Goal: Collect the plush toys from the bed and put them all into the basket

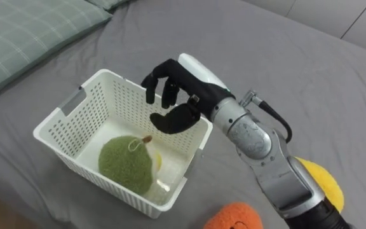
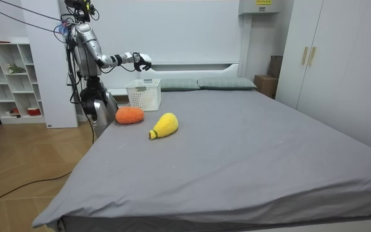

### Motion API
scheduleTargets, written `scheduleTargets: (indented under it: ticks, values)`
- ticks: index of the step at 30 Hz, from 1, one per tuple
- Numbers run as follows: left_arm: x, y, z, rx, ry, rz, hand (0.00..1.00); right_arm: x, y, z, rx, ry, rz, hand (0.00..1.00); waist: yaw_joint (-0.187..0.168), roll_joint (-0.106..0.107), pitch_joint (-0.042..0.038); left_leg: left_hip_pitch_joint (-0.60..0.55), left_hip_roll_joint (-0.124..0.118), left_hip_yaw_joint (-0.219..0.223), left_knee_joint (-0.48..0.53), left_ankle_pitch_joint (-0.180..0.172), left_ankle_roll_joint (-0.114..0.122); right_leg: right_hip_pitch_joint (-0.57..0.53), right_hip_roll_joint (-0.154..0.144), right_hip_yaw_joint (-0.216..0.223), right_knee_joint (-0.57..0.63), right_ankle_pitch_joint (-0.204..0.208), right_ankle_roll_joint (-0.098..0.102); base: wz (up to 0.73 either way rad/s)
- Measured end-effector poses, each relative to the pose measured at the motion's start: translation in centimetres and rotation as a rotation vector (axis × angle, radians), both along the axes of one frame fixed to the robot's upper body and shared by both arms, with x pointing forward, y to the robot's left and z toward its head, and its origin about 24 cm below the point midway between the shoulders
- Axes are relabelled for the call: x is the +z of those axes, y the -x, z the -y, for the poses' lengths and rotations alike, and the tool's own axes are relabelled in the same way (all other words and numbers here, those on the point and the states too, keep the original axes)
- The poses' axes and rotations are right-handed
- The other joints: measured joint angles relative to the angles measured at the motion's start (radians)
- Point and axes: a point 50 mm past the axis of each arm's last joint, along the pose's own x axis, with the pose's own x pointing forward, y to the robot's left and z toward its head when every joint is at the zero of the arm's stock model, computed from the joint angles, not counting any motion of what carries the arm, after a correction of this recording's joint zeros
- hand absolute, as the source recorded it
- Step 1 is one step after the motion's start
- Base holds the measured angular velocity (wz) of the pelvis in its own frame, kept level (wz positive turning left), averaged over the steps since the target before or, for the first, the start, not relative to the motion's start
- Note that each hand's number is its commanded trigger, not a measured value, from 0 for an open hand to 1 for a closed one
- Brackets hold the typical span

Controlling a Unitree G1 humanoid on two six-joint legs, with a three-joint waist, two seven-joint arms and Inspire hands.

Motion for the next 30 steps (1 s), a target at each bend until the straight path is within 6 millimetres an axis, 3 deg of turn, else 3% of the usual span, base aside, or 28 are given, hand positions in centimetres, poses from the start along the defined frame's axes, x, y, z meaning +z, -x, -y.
scheduleTargets:
  ticks: [15, 20, 23, 26, 30]
  values:
    - [-0.1, 0.3, 0.0, 0.003, 0.006, -0.012, 0.0, -0.3, -0.1, 0.4, -0.014, 0.009, -0.008, 0.0, -0.011, -0.003, 0.0019, 0.002, 0.0, 0.001, 0.003, 0.0, 0.0, 0.001, -0.004, 0.002, 0.0, 0.0, 0.0, 0.0]
    - [-0.1, 0.6, 0.0, 0.009, 0.005, -0.015, 0.0, -0.9, -0.1, 1.1, -0.057, -0.007, -0.014, 0.0, -0.039, -0.001, 0.0024, 0.002, 0.0, 0.002, 0.004, 0.0, 0.0, 0.002, -0.001, 0.002, 0.0, 0.001, 0.001, 0.0]
    - [-0.1, 0.8, 0.0, 0.015, 0.006, -0.014, 0.0, -1.8, 0.3, 2.6, -0.113, -0.023, -0.037, 0.0, -0.064, 0.005, 0.0052, 0.009, -0.001, 0.0, 0.006, 0.0, 0.0, 0.012, -0.001, 0.004, 0.0, 0.001, 0.002, 0.04]
    - [-0.2, 1.1, 0.0, 0.042, 0.012, -0.013, 0.0, -2.7, 0.6, 4.6, -0.204, -0.032, -0.045, 0.0, -0.083, 0.019, 0.0033, 0.02, 0.001, 0.026, 0.002, -0.001, 0.002, 0.013, 0.0, 0.024, 0.002, 0.002, 0.003, -0.18]
    - [-0.2, 1.5, -0.4, 0.072, 0.005, -0.007, 0.0, -3.4, 1.0, 7.5, -0.326, -0.028, -0.042, 0.0, -0.135, 0.032, -0.0035, 0.025, 0.002, 0.034, 0.002, -0.001, 0.002, 0.013, 0.0, 0.045, 0.004, 0.003, 0.004, -0.1]
